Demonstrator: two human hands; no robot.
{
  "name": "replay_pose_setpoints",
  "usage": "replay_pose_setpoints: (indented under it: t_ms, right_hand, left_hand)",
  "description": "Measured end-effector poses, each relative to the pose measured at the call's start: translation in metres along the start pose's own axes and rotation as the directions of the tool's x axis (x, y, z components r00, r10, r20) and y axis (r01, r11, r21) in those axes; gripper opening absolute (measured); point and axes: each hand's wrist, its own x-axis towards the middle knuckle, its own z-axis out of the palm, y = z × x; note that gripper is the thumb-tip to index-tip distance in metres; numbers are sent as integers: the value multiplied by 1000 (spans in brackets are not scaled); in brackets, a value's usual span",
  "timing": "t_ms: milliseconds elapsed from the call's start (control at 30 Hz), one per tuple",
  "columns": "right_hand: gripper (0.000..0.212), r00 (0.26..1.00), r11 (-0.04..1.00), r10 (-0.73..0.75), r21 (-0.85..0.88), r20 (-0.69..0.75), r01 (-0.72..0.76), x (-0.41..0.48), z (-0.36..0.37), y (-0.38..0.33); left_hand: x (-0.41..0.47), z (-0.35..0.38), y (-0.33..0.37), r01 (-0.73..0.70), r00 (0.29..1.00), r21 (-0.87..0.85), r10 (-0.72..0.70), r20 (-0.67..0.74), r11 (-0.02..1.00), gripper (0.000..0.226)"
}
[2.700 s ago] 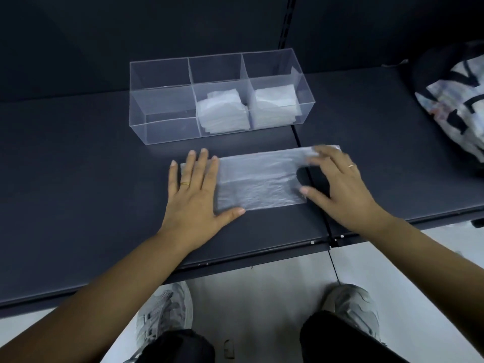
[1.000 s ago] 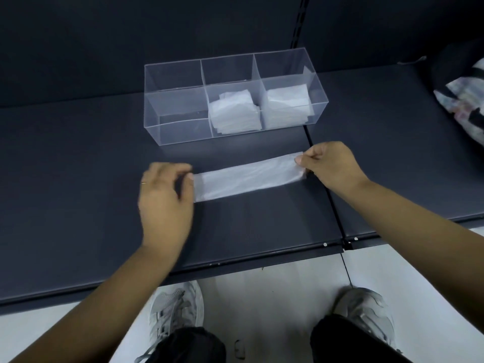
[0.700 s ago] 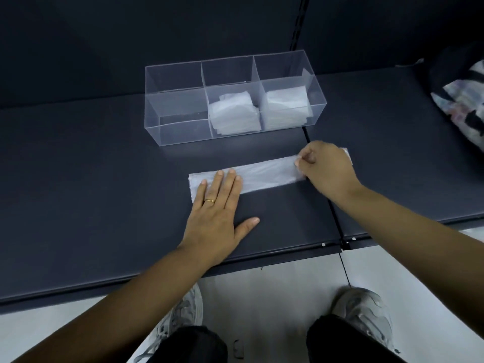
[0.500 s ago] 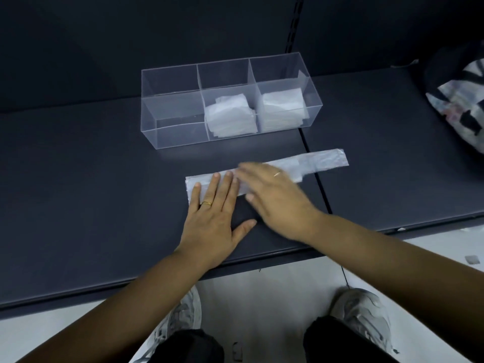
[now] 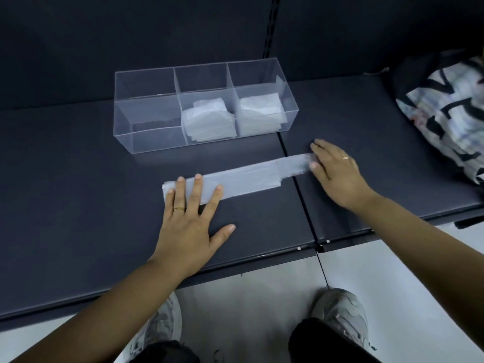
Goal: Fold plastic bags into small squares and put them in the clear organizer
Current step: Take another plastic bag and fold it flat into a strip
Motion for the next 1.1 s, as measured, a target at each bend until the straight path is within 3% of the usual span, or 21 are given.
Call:
replay_pose_setpoints:
  t_ms: [67,200,267,333,433,533,667,800,867,933,1033,1100]
  right_hand:
    - [36,996,995,46,86,-73,-40,11,-8,0]
    - [5,999,992,50,117,7,-51,20,-13,-2]
    - [6,999,990,32,138,-3,-31,17,-14,-2]
    - [10,996,957,90,277,5,-87,7,-19,-2]
    - [17,958,730,230,620,173,-287,-17,-30,-5]
    - [15,868,503,296,708,397,-496,-44,-40,-9]
    - [22,744,385,288,638,603,-667,-77,-52,-21]
    - [37,723,326,161,655,672,-681,-108,-73,-44]
    - [42,726,332,33,678,687,-656,-119,-83,-56]
    - [37,764,362,-28,719,644,-593,-122,-91,-65]
    - [39,904,438,56,804,423,-404,-107,-90,-58]
    - [44,941,441,13,842,338,-309,-91,-82,-54]
  left_hand:
    - [0,0,0,3,1000,-5,-3,-3,1000,80]
    - [0,-2,-1,-7,1000,-10,7,3,1000,80]
    - [2,-2,-5,-24,1000,-9,24,3,1000,80]
    - [5,0,-16,-78,997,-4,78,-3,997,80]
    - [16,-2,-39,-233,972,11,233,-17,973,78]
    - [28,-11,-51,-321,947,17,321,-19,947,84]
    - [23,-18,4,-404,914,-121,404,-20,907,101]
    - [3,-18,89,-444,890,-380,448,-82,811,96]
    - [-6,-25,112,-392,913,-553,382,-140,735,80]
    - [-12,-34,120,-272,956,-768,252,-149,579,58]
    - [-13,-51,116,17,994,-967,102,44,254,48]
    - [-8,-62,108,156,983,-985,89,162,71,45]
